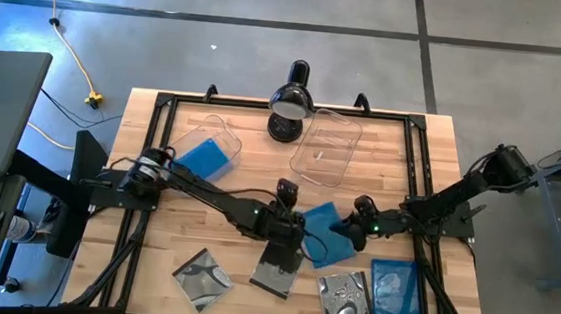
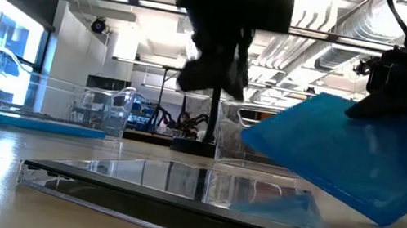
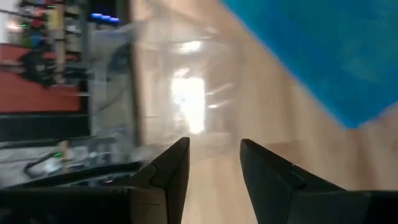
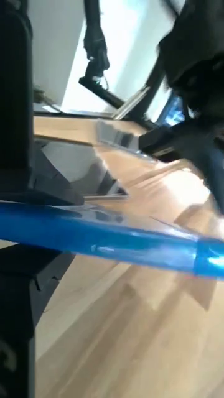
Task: Pick & place jewel cases by type
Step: Put the top blue CD case into the left transparent bin
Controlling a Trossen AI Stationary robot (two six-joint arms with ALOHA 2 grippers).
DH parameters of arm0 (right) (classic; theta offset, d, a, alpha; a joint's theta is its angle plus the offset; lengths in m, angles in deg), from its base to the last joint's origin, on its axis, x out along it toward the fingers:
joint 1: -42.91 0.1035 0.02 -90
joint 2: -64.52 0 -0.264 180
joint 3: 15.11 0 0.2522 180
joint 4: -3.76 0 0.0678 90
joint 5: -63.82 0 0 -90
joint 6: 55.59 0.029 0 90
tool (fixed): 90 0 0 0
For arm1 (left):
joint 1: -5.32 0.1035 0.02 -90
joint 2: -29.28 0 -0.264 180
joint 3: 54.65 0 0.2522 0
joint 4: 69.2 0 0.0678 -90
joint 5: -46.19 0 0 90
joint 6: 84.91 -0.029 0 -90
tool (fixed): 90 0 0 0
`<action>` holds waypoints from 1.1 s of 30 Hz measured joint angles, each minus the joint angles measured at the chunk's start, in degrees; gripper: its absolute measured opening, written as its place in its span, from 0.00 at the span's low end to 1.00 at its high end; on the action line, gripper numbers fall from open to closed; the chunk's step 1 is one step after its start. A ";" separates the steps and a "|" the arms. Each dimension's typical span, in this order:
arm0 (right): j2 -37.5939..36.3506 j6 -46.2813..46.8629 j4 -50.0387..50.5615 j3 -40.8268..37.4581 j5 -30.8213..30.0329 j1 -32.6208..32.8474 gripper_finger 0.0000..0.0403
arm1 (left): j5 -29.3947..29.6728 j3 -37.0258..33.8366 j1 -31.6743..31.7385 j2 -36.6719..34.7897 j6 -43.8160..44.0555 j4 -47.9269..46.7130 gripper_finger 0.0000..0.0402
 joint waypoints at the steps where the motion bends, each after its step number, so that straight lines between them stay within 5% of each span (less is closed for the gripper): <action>1: -0.01 -0.56 -1.03 0.00 -0.93 0.01 0.19 | 1.02 0.13 -0.17 -1.03 0.06 -1.22 0.34; 13: -0.05 -8.07 -11.54 0.15 -5.41 0.02 0.05 | 12.89 -0.02 -0.12 -16.26 0.00 -13.04 0.34; 19: -0.10 -12.51 -15.07 1.54 -9.94 -0.15 0.07 | 15.18 0.07 -0.09 -25.78 -0.50 -13.33 0.34; 33: 11.33 -39.65 -2.29 32.34 -6.59 -15.61 0.04 | 22.62 0.01 -0.09 -41.50 -9.68 -6.24 0.34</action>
